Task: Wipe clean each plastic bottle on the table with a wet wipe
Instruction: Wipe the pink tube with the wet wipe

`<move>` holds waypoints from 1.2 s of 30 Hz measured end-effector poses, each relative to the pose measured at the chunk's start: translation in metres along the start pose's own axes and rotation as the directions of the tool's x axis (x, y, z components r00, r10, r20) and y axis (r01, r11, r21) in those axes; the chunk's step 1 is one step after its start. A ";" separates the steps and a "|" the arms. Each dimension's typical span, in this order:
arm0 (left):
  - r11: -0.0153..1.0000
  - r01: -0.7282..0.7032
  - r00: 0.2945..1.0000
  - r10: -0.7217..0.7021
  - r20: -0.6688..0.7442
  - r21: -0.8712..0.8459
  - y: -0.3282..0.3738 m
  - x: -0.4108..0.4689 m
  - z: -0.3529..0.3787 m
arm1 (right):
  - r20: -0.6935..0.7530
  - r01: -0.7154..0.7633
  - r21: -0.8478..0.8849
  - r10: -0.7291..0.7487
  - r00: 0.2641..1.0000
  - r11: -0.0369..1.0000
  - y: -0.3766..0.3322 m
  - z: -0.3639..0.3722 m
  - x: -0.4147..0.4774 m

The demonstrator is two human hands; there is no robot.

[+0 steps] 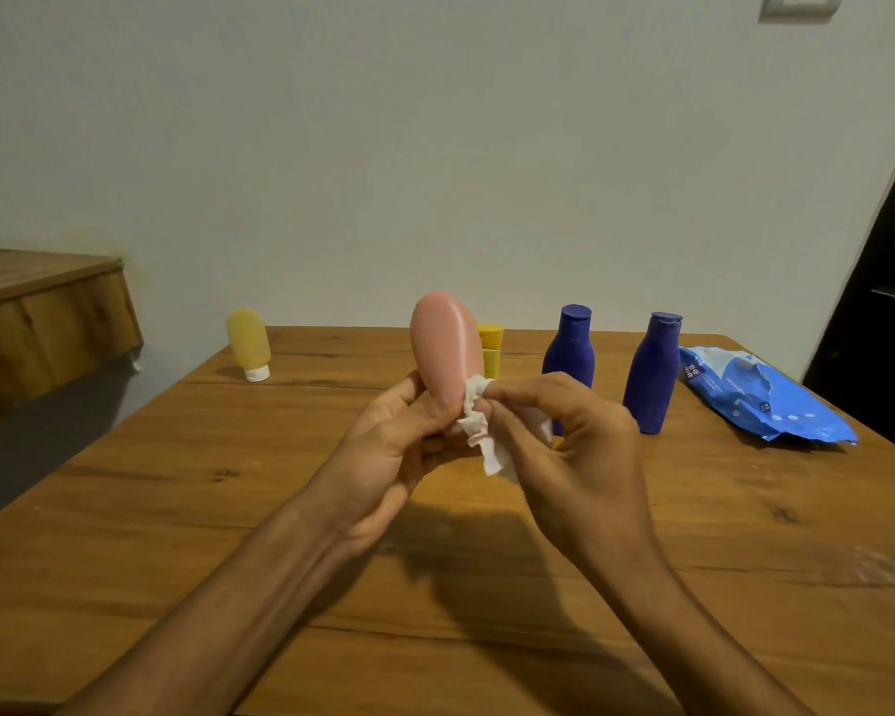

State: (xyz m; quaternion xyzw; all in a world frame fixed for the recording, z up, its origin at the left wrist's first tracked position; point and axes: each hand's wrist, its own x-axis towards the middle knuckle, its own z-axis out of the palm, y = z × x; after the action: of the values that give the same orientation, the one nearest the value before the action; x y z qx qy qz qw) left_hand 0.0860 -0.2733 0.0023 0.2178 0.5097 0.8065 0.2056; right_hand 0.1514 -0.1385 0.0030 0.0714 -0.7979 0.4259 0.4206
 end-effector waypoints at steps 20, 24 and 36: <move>0.875 0.085 0.986 -0.004 -0.169 0.477 -0.003 0.032 -0.057 | 0.127 -0.223 -0.095 0.234 0.964 0.970 0.021 0.029 0.017; 0.851 0.101 0.981 0.002 -0.196 0.515 -0.007 0.042 -0.066 | 0.228 -0.213 -0.195 0.255 0.940 0.957 0.026 0.046 0.031; 0.779 0.110 0.986 -0.007 -0.166 0.618 -0.017 0.064 -0.112 | 0.368 -0.167 -0.331 0.290 0.883 0.929 0.055 0.094 0.041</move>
State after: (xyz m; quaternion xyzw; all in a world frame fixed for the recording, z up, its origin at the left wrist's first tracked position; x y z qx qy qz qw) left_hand -0.0273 -0.3134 -0.0475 0.1944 0.7689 0.5996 0.1068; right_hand 0.0418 -0.1634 -0.0274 0.0014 -0.9247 0.3266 0.1957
